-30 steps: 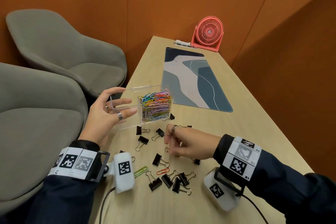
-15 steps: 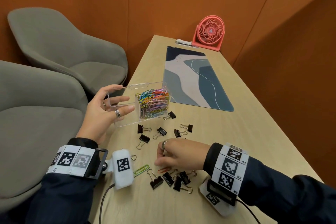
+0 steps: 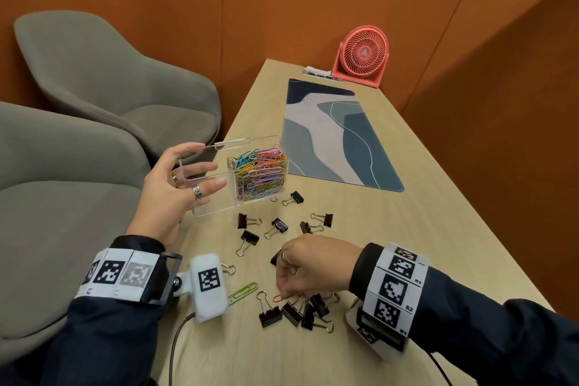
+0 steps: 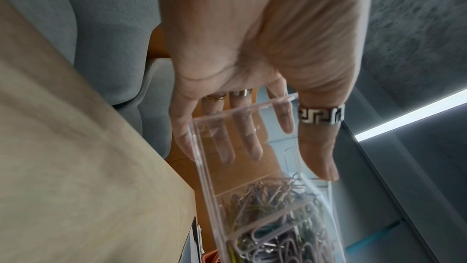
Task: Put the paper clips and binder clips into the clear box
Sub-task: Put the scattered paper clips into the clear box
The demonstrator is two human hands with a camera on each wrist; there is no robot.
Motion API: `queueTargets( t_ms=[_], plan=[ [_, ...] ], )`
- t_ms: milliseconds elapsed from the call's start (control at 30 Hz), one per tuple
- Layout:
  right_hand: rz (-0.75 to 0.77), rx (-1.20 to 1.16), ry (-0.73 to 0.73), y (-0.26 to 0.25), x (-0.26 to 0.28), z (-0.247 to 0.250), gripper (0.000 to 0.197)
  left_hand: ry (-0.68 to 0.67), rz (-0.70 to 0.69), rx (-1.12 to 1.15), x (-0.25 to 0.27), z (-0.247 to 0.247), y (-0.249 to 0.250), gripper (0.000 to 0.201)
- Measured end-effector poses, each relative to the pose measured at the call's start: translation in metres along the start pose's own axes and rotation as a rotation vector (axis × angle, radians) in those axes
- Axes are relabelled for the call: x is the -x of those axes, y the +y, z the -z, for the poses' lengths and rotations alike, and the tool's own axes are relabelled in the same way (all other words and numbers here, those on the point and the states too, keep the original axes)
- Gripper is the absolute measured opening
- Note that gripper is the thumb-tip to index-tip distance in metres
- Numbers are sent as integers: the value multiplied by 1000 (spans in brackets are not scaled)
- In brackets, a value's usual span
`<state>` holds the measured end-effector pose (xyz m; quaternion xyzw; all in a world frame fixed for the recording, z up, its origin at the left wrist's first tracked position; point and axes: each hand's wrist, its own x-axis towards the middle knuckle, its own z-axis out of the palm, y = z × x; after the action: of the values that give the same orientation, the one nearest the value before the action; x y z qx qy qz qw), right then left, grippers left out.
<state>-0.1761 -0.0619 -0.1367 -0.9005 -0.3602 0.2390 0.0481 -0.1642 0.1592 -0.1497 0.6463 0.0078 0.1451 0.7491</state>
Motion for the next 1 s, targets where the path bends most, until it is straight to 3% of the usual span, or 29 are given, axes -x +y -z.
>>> queueTargets(
  t_ms=[600,700,867,1000],
  plan=[
    [10,-11,-86,-3,3,-10,5,-1,2,6,0,-1,0,55],
    [0,-128,-63,0,7,-5,11,4,1,8,0,1,1,56],
    [-29,-440,96,8,8,9,19,19,-3,17,-1,3,1,57],
    [-48,-630,70,3,6,8,19,29,-4,17,-2,6,0,56]
  ],
)
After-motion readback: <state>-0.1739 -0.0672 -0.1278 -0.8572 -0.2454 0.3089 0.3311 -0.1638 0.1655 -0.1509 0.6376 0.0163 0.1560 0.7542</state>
